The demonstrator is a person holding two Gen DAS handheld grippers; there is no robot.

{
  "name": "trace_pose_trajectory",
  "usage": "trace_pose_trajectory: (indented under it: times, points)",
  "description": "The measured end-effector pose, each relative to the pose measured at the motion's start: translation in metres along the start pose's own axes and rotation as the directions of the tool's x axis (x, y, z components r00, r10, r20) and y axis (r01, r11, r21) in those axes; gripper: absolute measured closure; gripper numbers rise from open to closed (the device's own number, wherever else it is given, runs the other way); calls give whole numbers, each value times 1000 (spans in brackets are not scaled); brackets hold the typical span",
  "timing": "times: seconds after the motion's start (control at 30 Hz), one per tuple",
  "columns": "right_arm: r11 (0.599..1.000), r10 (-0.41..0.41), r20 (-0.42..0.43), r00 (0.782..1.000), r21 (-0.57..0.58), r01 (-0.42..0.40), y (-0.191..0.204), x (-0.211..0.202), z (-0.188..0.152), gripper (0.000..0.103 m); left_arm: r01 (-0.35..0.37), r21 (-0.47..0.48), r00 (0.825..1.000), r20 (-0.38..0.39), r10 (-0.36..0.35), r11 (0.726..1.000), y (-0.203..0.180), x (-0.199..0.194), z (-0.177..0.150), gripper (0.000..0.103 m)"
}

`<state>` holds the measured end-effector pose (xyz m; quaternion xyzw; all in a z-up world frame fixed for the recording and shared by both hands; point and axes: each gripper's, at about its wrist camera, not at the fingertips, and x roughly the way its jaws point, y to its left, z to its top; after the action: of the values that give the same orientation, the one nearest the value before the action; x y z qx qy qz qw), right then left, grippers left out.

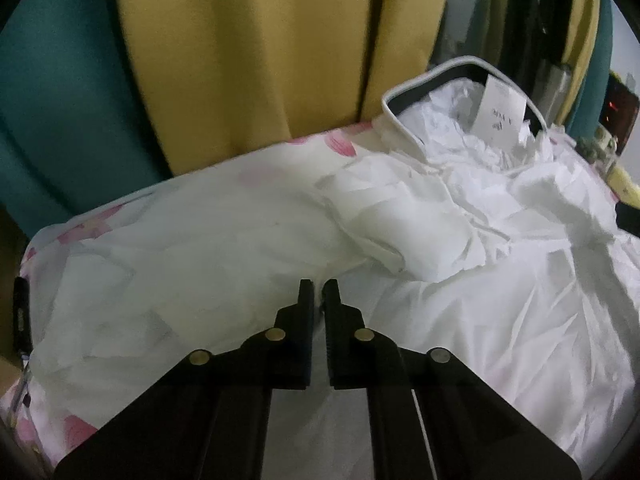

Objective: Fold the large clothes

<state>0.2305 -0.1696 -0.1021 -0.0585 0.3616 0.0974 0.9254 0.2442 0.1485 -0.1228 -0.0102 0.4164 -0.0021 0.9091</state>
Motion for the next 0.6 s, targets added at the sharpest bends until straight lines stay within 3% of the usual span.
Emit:
trace_pose_trajectory:
  times: [0.2,0.3,0.6]
  points:
    - [1000,-3,6,1000,5,3,-1,-6,0,50,8,-62,993,115,-1,998,19,-40,7,98]
    - [1000,-3,11,1000,5,3,-4,-10,1,50,26,-96,982,189,-8,995,23,-66,19,98]
    - [1000,4,37,999,16,-4,-19,-29,0,50,61,-57,948,317,-40,997,-12,-114,59,98]
